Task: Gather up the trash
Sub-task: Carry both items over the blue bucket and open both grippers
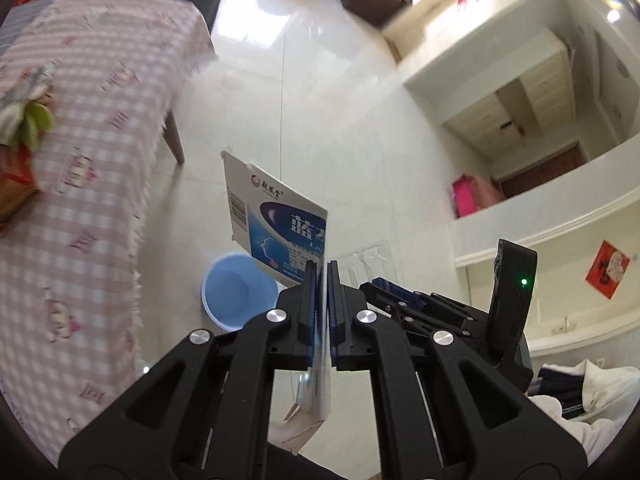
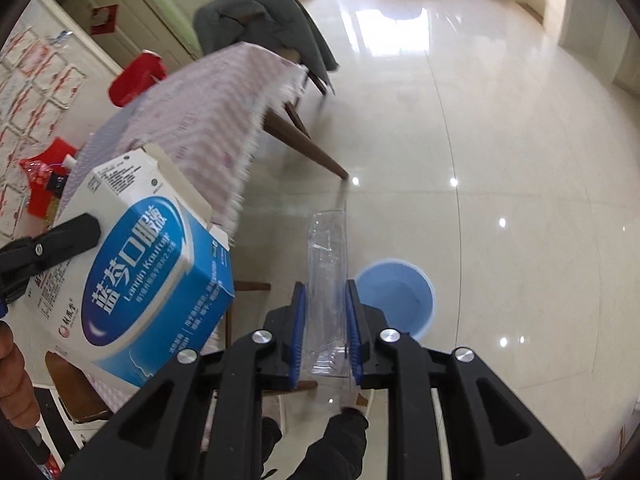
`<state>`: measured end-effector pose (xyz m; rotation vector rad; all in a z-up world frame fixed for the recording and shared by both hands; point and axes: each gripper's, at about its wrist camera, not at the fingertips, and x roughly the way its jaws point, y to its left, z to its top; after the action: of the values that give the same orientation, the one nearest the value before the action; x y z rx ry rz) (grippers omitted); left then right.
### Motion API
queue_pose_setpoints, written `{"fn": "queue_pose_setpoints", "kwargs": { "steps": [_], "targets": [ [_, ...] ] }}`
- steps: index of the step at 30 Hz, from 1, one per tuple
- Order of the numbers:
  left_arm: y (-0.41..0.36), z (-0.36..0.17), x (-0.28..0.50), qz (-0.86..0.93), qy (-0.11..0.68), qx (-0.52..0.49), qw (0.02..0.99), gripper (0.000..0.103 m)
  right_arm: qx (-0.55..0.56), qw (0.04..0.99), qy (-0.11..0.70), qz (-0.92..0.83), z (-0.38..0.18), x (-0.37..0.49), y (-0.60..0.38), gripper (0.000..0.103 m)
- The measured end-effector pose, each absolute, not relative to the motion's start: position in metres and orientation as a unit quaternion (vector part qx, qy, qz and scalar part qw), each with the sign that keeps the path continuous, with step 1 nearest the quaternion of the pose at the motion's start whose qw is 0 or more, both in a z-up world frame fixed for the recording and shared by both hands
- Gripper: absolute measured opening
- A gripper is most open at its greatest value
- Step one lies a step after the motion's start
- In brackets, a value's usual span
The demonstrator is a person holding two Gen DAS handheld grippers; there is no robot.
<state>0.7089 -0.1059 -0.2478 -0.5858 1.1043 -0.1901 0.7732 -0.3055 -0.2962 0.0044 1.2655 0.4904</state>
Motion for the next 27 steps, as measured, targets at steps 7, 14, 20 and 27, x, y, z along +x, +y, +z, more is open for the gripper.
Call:
{"fn": "queue_pose_setpoints", "kwargs": {
  "steps": [7, 14, 20, 27],
  "targets": [
    [-0.138, -0.303, 0.742, -0.096, 0.572, -0.249, 0.776, 0.005, -0.003, 0.773, 0.6, 0.205, -0.337, 0.786, -0.32, 0.021],
    [-0.161, -0.328, 0.757, -0.098, 0.608, -0.217, 0.757, 0.005, 0.007, 0.768, 0.611, 0.191, -0.344, 0.794, -0.33, 0.034],
    [-0.18, -0.34, 0.771, -0.108, 0.63, -0.2, 0.742, 0.005, 0.021, 0.776, 0.606, 0.175, -0.333, 0.793, -0.346, 0.041],
    [-0.198, -0.352, 0.785, -0.118, 0.648, -0.177, 0.731, 0.005, 0.034, 0.782, 0.601, 0.16, -0.327, 0.793, -0.361, 0.045]
  ]
}}
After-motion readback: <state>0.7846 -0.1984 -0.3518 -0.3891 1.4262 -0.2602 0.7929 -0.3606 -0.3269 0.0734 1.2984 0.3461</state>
